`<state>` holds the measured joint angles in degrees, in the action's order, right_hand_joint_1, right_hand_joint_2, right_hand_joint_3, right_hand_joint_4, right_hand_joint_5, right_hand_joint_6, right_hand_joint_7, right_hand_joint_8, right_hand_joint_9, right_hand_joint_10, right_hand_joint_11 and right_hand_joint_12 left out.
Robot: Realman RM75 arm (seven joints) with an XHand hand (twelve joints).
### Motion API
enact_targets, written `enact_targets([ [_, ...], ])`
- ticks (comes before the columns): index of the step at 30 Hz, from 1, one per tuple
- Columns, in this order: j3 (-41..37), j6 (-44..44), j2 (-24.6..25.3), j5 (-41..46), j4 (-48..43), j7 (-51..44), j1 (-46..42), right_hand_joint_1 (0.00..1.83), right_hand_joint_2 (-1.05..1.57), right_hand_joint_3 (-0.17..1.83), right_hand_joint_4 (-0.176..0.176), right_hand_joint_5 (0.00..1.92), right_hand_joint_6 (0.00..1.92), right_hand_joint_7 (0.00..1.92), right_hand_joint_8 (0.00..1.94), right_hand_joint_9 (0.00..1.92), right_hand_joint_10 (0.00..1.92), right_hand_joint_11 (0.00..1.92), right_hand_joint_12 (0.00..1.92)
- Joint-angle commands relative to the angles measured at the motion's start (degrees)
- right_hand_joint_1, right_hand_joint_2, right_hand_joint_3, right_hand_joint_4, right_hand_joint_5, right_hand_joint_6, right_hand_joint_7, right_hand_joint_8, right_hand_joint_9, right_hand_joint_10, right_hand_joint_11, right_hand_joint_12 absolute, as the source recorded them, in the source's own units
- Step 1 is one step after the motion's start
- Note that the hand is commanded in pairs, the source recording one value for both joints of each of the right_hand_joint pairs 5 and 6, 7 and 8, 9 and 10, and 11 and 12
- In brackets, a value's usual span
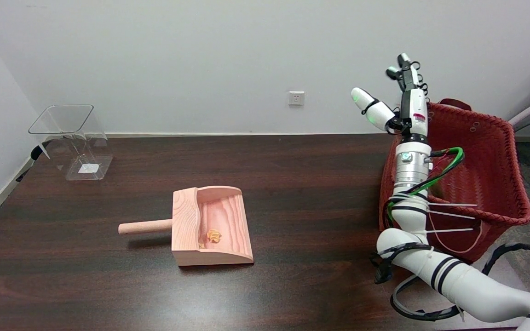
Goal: Place the broom into the brown storage basket.
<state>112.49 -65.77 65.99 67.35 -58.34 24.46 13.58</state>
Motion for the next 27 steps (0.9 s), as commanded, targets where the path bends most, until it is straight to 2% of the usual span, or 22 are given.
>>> enact_targets([
  [1, -6.41, 7.79, -0.04, 2.3, -13.16, -12.62, -5.94, 0.69, 0.85, 0.29, 0.0, 0.02, 0.02, 0.22, 0.22, 0.02, 0.02, 0.02, 0.02],
  [2, -6.98, 8.45, -0.12, 2.57, -14.86, -14.11, -6.6, 0.66, 0.84, 0.47, 0.0, 0.0, 0.0, 0.18, 0.18, 0.0, 0.0, 0.0, 0.0],
  [4, -7.48, 8.73, -0.28, 3.19, -17.48, -16.72, -7.71, 0.62, 0.84, 0.66, 0.0, 0.0, 0.0, 0.12, 0.12, 0.0, 0.0, 0.0, 0.0],
  [6, -7.75, 8.49, -0.44, 3.79, -20.03, -18.46, -8.82, 0.55, 0.81, 0.96, 0.0, 0.0, 0.0, 0.07, 0.07, 0.0, 0.0, 0.0, 0.0],
  [8, -8.36, 8.03, -0.44, 3.79, -22.39, -19.09, -10.12, 0.51, 0.81, 1.12, 0.0, 0.0, 0.0, 0.04, 0.04, 0.0, 0.0, 0.0, 0.0],
  [14, -9.58, 7.4, -0.37, 3.87, -27.4, -19.57, -13.1, 0.47, 0.84, 1.15, 0.0, 0.0, 0.0, 0.0, 0.0, 0.0, 0.0, 0.0, 0.0],
  [27, -8.86, -1.52, -1.0, 3.79, -32.22, -19.57, -15.51, 0.43, 0.91, 1.15, 0.0, 0.0, 0.0, 0.0, 0.0, 0.0, 0.0, 0.0, 0.0],
])
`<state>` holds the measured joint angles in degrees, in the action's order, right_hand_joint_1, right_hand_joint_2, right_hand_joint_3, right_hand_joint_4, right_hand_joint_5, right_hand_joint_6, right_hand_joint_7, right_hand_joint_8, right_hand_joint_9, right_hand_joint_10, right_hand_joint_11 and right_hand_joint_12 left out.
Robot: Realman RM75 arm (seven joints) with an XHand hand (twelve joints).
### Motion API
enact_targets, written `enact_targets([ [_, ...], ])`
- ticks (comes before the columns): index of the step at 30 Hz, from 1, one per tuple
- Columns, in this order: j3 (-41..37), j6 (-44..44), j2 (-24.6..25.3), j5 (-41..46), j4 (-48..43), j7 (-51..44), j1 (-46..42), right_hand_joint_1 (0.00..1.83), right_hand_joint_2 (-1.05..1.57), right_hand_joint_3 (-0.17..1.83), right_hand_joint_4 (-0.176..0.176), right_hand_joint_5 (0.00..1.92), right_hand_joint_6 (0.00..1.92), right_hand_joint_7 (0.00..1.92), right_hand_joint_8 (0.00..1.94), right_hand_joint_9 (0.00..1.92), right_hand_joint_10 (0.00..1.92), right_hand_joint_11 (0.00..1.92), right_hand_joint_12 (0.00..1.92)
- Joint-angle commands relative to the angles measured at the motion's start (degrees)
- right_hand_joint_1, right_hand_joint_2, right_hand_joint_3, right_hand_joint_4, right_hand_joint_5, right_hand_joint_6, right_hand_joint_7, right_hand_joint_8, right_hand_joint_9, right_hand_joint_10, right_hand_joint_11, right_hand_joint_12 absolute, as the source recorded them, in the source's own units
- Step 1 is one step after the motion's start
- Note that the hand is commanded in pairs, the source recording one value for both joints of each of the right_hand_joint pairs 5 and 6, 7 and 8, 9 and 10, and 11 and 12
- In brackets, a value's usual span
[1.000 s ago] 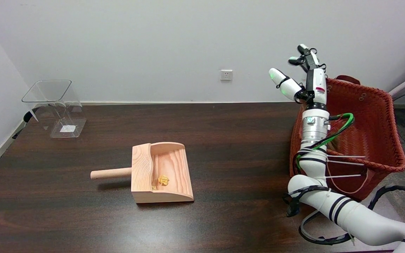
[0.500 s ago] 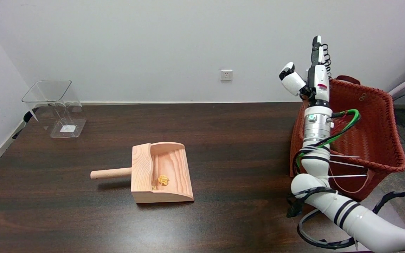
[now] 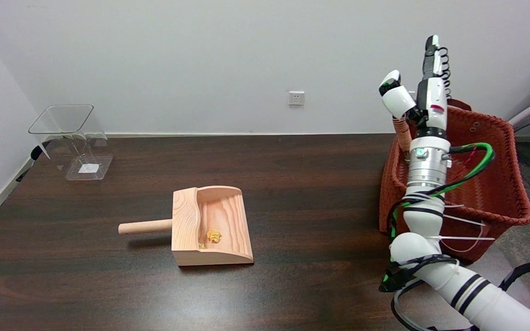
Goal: Place the broom into the brown storage basket.
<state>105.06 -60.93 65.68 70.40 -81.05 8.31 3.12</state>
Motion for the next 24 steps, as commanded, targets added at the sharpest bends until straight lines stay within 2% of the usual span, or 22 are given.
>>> enact_targets([
  [1, -1.43, -7.3, -0.69, 0.74, -9.51, -3.42, -5.12, 0.42, 0.92, 1.16, 0.0, 0.0, 0.0, 0.04, 0.04, 0.0, 0.0, 0.0, 0.0],
  [4, -1.43, -9.62, -0.76, 0.73, -9.51, -3.42, -5.6, 0.42, 0.93, 1.14, 0.0, 0.0, 0.0, 0.14, 0.14, 0.0, 0.0, 0.0, 0.0],
  [12, -1.98, -17.6, -2.51, 0.74, -11.4, -3.42, -9.55, 0.41, 0.93, 1.11, 0.0, 0.0, 0.0, 0.19, 0.19, 0.0, 0.0, 0.0, 0.0],
  [20, -3.57, -26.48, -2.76, 0.5, -11.91, -2.78, -15.39, 0.43, 0.93, 0.87, 0.0, 0.0, 0.0, 0.2, 0.2, 0.0, 0.0, 0.0, 0.0],
  [24, -4.54, -30.24, -3.0, 0.1, -11.68, -0.84, -18.68, 0.44, 0.93, 0.85, 0.0, 0.0, 0.0, 0.2, 0.2, 0.0, 0.0, 0.0, 0.0],
])
